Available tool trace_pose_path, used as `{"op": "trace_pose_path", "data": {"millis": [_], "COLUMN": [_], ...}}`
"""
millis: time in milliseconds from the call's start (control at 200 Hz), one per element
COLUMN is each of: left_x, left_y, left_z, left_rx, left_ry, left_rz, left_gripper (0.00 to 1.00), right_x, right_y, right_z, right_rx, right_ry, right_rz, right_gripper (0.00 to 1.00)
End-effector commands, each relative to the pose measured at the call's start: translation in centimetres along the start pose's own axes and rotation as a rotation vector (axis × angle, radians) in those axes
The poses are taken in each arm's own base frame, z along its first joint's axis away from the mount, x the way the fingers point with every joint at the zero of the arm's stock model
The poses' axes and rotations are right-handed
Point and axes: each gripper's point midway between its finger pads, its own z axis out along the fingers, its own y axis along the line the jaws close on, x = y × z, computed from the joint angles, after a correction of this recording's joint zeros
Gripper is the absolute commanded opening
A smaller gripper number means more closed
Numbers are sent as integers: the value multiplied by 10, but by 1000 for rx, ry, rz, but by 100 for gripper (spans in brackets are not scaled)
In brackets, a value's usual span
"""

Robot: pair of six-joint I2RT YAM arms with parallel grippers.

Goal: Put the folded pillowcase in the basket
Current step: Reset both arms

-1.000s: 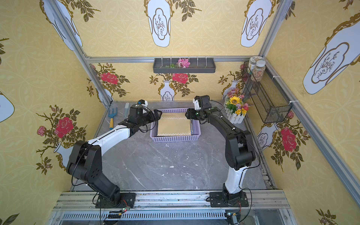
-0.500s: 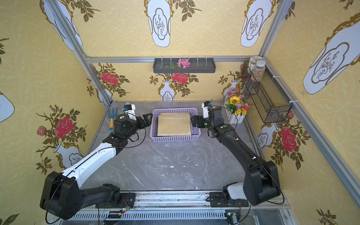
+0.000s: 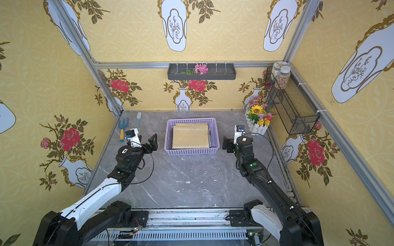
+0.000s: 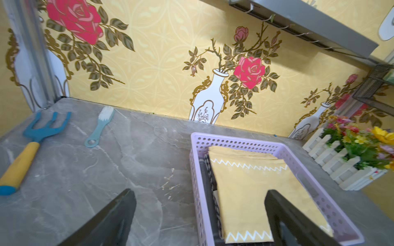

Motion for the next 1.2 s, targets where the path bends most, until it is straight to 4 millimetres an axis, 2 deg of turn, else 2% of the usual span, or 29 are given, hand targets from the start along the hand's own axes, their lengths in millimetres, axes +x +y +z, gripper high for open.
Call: {"op": "trace_pose_path", "data": {"millis": [0, 190, 325, 455, 610, 740, 860, 1065, 1149, 1194], "left_x": [-8, 3, 10, 17, 21, 24, 36, 60, 72, 71], "left_y": [16, 44, 62, 77, 93, 108, 109, 129, 131, 129], "left_z": [-4, -14, -14, -13, -13, -4, -4, -15, -11, -12], "left_rx": [-86, -159, -185, -203, -211, -253, -242, -246, -232, -216], "left_ry": [-65, -110, -100, -90, -93, -31, 8, -19, -1, -18], "left_rz": [64, 143, 136, 108, 78, 85, 95, 37, 37, 48], "left_gripper": [100, 100, 100, 100, 100, 100, 100, 100, 100, 100], "right_x": [-1, 19, 32, 38, 42, 44, 44, 43, 45, 47], "right_y": [-37, -45, -50, -56, -52, -50, -48, -45, -45, -46], "right_z": [-3, 0, 4, 7, 10, 12, 11, 9, 11, 12], "right_rx": [205, 210, 185, 164, 101, 79, 58, 37, 37, 42], "right_ry": [-46, -15, -1, 12, 0, -13, -42, -79, -71, -65], "right_rz": [74, 37, 46, 78, 105, 110, 97, 95, 95, 95], "right_gripper": [97, 97, 97, 97, 97, 97, 97, 97, 97, 97]}}
